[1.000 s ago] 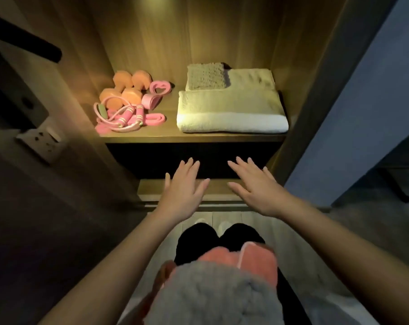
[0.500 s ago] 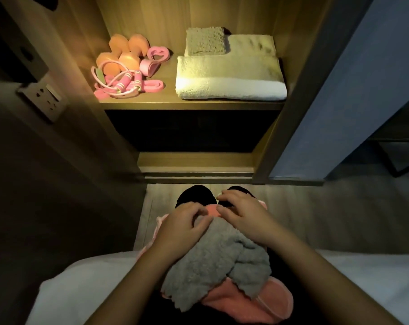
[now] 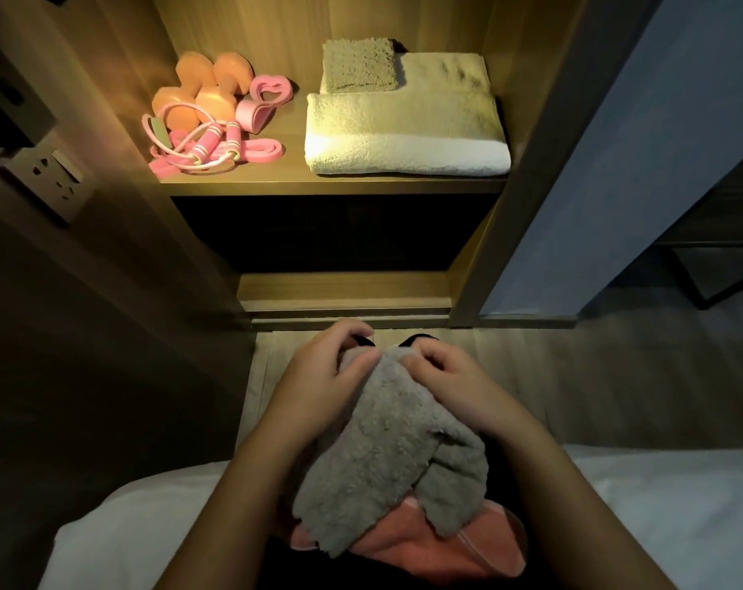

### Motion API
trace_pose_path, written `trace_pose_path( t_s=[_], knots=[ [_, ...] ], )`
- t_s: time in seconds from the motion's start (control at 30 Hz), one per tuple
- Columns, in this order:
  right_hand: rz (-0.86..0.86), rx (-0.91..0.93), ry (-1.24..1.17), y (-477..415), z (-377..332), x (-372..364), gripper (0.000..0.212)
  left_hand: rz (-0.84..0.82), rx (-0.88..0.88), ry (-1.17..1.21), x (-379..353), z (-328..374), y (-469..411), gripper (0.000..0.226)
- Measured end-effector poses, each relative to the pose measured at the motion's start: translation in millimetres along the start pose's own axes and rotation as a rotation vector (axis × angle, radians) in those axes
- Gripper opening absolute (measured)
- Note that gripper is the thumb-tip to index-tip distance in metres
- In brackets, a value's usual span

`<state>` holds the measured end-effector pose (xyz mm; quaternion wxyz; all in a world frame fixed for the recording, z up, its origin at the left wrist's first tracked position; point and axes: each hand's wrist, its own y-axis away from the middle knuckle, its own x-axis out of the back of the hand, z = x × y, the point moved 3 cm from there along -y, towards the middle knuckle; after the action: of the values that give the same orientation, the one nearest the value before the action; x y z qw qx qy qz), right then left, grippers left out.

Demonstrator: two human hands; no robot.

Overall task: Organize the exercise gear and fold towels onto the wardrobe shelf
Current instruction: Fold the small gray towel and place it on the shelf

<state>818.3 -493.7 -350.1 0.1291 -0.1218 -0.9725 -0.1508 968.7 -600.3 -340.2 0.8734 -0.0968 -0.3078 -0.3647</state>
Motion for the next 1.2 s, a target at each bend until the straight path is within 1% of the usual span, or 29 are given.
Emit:
trace_pose_path(
  t_s=[0.03,0.1,0.17,0.2,0.27,0.33,0.37,0.43,0.47,0.5,0.6,0.67,0.7,0.77,0.8,0.87,0.9,0.97,1.03,1.07,1.13,1.17,1.2],
  knots=[
    [0.047,-0.024,-0.032,-1.5,1.4,2.9,0.026,-0.035,0.068,0.002,2.1,-4.8,1.1,0.021],
    [0.109,-0.062,-0.149,-3.7,5.5,6.4,0.023,-0.064,0.164,-0.004,5.7,-14.4,5.3,0.017],
    [0.166,-0.047,-0.18,-5.7,8.8,9.5,0.03,-0.046,0.234,0.062,7.1,-22.3,10.1,0.015],
    [0.177,-0.025,-0.17,-6.7,9.8,9.8,0.034,-0.017,0.253,0.145,6.5,-24.3,12.1,0.012],
    [0.166,0.032,-0.154,-9.9,10.3,7.9,0.039,0.054,0.245,0.309,5.0,-23.9,14.1,0.002],
    [0.122,0.072,-0.132,-11.6,8.3,6.6,0.035,0.106,0.204,0.37,4.0,-18.6,13.0,0.014],
    [0.084,0.078,-0.123,-11.6,6.2,6.8,0.038,0.12,0.185,0.379,3.9,-15.8,11.8,0.019],
    [0.008,0.092,-0.101,-11.5,4.6,9.0,0.055,0.131,0.155,0.391,4.7,-10.5,8.7,0.022],
    [-0.001,0.107,-0.062,-11.6,3.7,10.7,0.056,0.133,0.134,0.376,6.0,-8.0,7.1,0.023],
    [0.012,0.128,-0.026,-11.3,2.6,12.2,0.053,0.129,0.108,0.334,7.6,-5.8,6.0,0.024],
    [0.085,0.166,0.039,-8.8,-1.9,15.8,0.042,0.107,0.018,0.114,11.4,1.4,5.5,0.031],
    [0.081,0.173,0.086,-6.3,-2.8,17.9,0.043,0.075,-0.032,0.004,13.0,7.0,6.5,0.037],
    [0.041,0.162,0.097,-4.8,-3.2,18.7,0.048,0.054,-0.062,-0.026,14.2,10.0,6.5,0.04],
    [-0.1,0.105,0.058,-1.9,-7.9,18.2,0.055,-0.004,-0.139,-0.041,17.5,17.7,5.6,0.04],
    [-0.161,0.082,0.028,-1.4,-11.3,17.6,0.05,-0.037,-0.175,-0.036,19.6,22.6,5.1,0.038],
    [-0.222,0.096,0.011,-0.4,-18.2,18.3,0.026,-0.085,-0.224,-0.037,24.9,31.8,4.2,0.029],
    [-0.214,0.114,0.017,-0.3,-21.8,20.0,0.018,-0.082,-0.241,-0.052,28.0,35.4,3.8,0.025],
    [-0.181,0.127,-0.011,0.6,-25.4,23.6,0.014,-0.048,-0.261,-0.106,33.7,40.4,2.8,0.022],
    [-0.135,0.185,-0.022,1.4,-28.3,26.5,0.012,-0.041,-0.25,-0.183,36.8,42.0,1.0,0.02],
    [-0.086,0.236,-0.008,1.1,-29.9,28.0,0.015,-0.051,-0.233,-0.222,37.5,41.7,0.0,0.018],
    [0.023,0.301,-0.014,-0.8,-34.2,30.6,0.027,-0.055,-0.19,-0.266,41.7,40.0,-3.5,0.008],
    [0.06,0.312,-0.019,-2.2,-36.4,32.5,0.031,-0.036,-0.175,-0.251,44.3,39.1,-5.3,0.005],
    [0.079,0.321,-0.01,-3.7,-39.2,35.0,0.034,-0.008,-0.153,-0.186,47.3,38.1,-7.4,0.005]
  ],
)
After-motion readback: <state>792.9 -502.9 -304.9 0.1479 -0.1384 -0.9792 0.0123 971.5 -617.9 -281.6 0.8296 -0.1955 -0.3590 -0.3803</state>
